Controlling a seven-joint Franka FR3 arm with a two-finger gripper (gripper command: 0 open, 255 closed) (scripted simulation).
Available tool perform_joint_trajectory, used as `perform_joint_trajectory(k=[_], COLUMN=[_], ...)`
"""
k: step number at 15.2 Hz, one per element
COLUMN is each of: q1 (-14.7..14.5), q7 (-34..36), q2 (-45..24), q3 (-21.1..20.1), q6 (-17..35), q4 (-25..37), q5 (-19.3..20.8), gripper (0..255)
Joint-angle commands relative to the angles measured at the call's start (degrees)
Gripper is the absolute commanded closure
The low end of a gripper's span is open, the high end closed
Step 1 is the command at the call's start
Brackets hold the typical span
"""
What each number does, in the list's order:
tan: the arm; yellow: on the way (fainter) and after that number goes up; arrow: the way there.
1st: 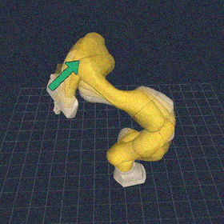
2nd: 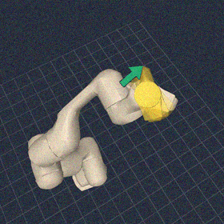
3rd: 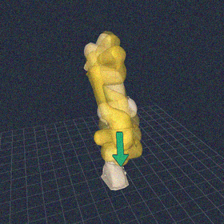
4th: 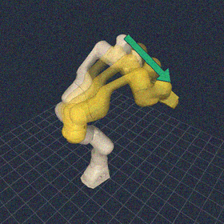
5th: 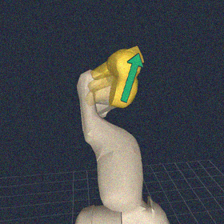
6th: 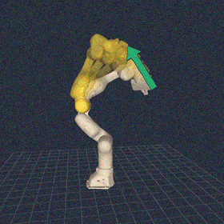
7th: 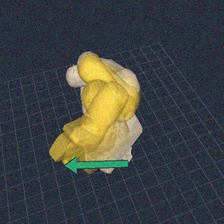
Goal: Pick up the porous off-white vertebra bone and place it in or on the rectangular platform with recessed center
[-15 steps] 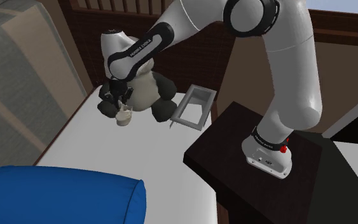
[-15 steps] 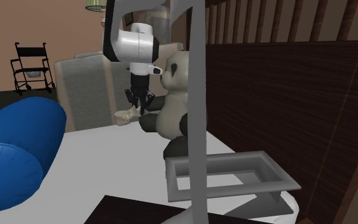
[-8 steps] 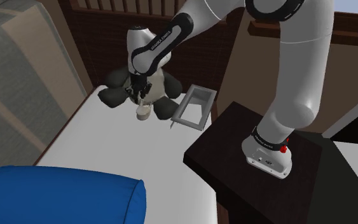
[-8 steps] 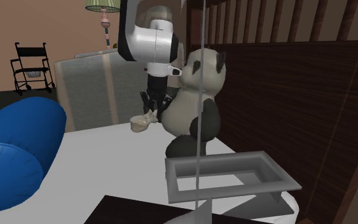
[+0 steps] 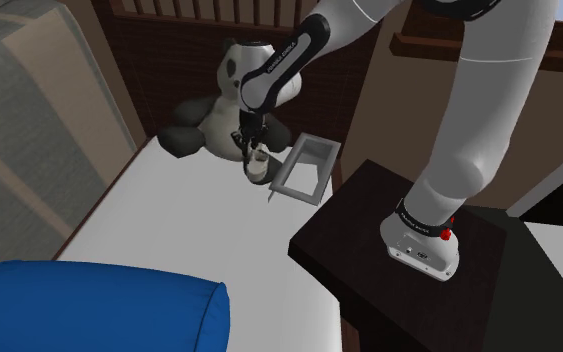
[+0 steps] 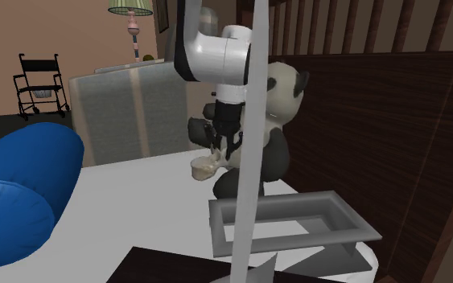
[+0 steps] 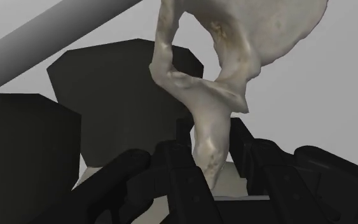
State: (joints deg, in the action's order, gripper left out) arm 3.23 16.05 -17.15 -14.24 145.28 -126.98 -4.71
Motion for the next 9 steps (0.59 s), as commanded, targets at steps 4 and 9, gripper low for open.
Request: perform_joint_trajectory(k=[4, 9], q1=[5.24, 10.01], q7=[-8.44, -17.02], q2=[5.42, 9.23], q3=[0.83, 2.76], q6=[1.40, 1.95], q4=[-7.47, -12.64], q5=[-3.08, -5.44], gripper=[255, 255])
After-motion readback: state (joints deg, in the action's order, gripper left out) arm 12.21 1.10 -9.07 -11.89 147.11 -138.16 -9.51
